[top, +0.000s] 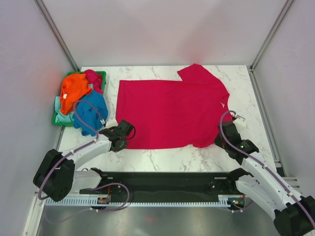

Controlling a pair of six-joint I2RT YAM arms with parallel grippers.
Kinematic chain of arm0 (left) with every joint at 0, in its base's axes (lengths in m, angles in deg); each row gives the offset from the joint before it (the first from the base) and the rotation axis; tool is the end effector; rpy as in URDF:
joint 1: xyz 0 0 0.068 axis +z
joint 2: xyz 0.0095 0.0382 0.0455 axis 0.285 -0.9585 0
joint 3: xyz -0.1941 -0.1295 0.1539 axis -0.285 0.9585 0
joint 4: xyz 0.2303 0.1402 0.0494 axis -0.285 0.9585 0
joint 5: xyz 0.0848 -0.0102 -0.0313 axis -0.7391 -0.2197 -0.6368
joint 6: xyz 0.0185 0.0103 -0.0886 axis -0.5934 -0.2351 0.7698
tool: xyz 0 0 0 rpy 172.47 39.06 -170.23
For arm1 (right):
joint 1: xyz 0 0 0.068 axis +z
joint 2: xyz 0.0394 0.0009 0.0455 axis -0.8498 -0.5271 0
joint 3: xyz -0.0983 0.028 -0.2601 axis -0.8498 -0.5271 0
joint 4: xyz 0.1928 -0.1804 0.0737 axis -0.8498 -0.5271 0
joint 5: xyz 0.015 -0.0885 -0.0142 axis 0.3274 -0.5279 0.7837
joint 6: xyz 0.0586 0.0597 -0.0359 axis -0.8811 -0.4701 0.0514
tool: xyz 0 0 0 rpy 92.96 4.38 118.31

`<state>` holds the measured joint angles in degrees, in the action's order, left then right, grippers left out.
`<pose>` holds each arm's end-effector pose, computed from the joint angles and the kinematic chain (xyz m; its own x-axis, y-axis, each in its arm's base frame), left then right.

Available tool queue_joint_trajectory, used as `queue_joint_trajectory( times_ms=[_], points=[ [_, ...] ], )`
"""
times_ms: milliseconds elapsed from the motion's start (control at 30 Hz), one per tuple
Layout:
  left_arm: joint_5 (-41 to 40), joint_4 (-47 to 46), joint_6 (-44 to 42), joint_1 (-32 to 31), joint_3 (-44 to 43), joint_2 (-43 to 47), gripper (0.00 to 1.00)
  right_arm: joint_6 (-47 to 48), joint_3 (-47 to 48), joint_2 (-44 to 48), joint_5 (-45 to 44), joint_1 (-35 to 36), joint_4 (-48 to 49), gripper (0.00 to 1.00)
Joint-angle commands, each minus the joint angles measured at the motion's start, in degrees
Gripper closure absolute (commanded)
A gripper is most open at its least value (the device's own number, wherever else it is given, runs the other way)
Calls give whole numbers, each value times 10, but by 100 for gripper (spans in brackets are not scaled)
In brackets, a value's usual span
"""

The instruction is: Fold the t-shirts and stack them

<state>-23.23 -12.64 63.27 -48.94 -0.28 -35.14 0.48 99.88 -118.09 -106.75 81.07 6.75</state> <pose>0.1987 -0.0830 0.1188 -0.7388 -0.4305 -0.5185 -0.4889 0.8719 -0.0273 0.1848 0.0456 0.1785 -0.5870 0.4888 -0.6454 0.4152 0.8661 0.2784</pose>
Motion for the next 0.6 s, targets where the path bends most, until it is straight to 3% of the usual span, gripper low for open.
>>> queue_joint_trajectory(
  times_ms=[0, 567],
  points=[
    [-37, -8, -23, -1, -38, -6, 98, -11, 21, 10, -4, -1, -6, 100],
    [25, 123, -32, -1, -81, 146, 98, -63, 54, 101, -25, -1, -87, 100]
  ],
)
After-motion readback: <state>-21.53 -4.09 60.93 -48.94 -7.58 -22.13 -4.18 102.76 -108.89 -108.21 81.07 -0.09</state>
